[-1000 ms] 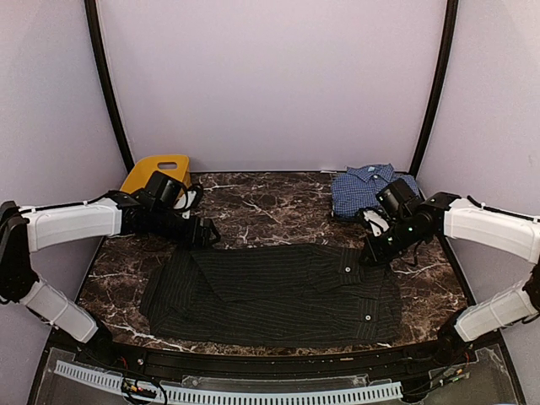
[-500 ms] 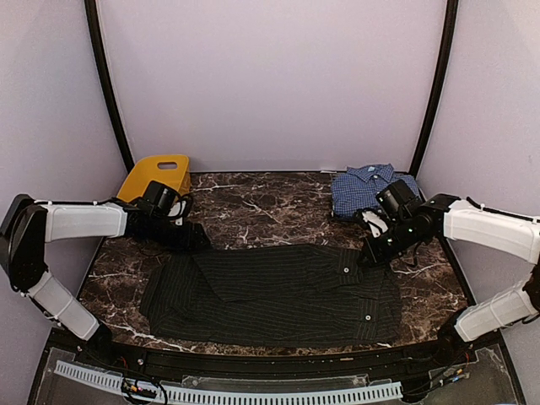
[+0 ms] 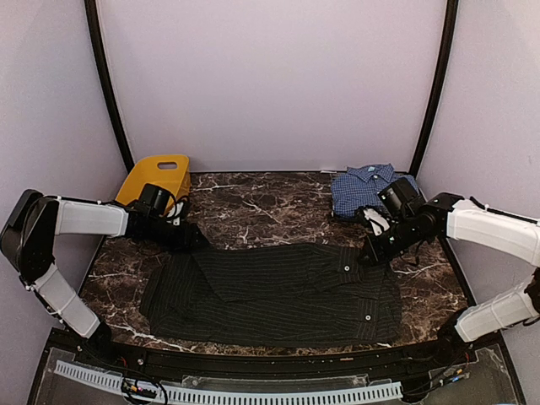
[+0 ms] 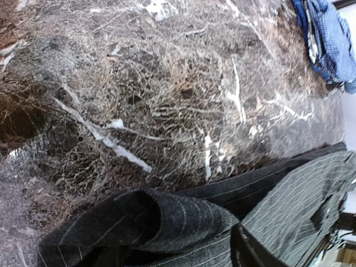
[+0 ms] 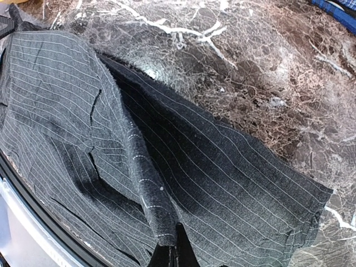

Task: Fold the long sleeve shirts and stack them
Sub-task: Adjust the sleeve at the center of the board.

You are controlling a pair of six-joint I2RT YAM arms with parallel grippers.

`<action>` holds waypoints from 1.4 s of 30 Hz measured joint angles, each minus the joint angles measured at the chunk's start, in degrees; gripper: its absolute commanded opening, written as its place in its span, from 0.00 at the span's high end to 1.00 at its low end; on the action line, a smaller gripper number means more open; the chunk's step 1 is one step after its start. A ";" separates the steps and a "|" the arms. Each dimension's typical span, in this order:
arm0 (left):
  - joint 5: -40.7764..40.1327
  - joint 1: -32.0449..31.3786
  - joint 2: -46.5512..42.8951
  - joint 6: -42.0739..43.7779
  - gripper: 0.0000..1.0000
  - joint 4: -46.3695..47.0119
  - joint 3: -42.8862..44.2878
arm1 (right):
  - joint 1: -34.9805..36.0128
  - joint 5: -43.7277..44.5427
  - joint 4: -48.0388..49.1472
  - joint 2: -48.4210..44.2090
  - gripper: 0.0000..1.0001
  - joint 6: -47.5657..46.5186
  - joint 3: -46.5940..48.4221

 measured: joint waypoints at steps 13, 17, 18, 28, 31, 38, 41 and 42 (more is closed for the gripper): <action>4.39 0.87 1.90 0.07 0.76 4.48 -1.38 | 0.00 -0.17 -1.18 -0.55 1.00 -0.17 1.64; 4.44 0.92 1.99 0.07 0.86 4.57 -1.86 | -0.07 -0.39 -1.62 -2.73 1.00 -0.15 3.52; 4.35 0.92 1.99 0.11 0.89 4.55 -1.86 | -0.07 -0.57 -1.79 -3.37 1.00 -0.15 4.24; 4.04 0.92 0.83 -0.04 1.00 2.54 -1.86 | -0.09 -2.12 -4.02 -4.81 1.00 -0.04 7.65; 3.91 0.92 -0.87 -0.07 1.00 -0.24 -1.75 | -0.09 -2.67 -5.20 -4.81 1.00 -0.07 8.94; 3.80 0.92 -5.31 0.00 1.00 -8.22 -1.18 | -0.09 -3.17 -8.44 -5.03 1.00 -0.28 14.32; 3.85 0.92 -6.69 0.26 1.00 -11.69 -0.48 | -0.11 -3.17 -9.62 -5.60 1.00 -0.48 16.35; 3.85 0.92 -7.08 0.39 1.00 -12.96 -0.20 | -0.09 -3.19 -10.19 -5.81 1.00 -0.61 17.05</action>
